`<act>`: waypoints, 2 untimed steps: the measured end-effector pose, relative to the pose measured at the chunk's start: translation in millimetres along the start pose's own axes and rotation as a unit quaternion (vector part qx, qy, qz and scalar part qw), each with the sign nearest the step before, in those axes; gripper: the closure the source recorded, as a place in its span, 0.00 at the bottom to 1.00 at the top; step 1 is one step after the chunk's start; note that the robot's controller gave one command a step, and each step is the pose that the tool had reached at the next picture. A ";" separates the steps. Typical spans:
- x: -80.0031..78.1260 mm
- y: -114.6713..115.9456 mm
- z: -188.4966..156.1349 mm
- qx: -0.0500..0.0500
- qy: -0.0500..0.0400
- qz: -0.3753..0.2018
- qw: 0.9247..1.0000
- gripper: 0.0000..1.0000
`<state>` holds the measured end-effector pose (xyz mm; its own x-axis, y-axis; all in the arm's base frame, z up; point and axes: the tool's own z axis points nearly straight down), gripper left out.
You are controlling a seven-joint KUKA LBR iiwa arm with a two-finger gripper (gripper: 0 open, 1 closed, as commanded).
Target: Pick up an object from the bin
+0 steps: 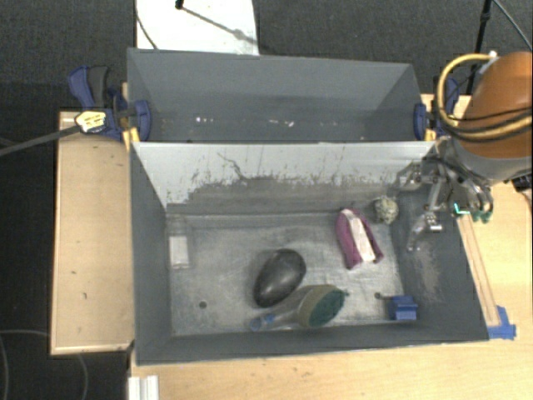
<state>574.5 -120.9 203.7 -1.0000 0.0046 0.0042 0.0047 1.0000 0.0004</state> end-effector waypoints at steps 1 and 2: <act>-7.4 65.5 18.2 -0.002 -0.002 0.061 0.998 0.00; -8.7 61.5 106.8 0.001 -0.014 0.002 1.000 0.00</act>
Offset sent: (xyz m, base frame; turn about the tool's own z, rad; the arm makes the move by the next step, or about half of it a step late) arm 0.0068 0.0614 -0.0180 0.1281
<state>583.0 -59.4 96.8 -0.9997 0.0087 -0.0236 0.0088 1.0000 -0.0007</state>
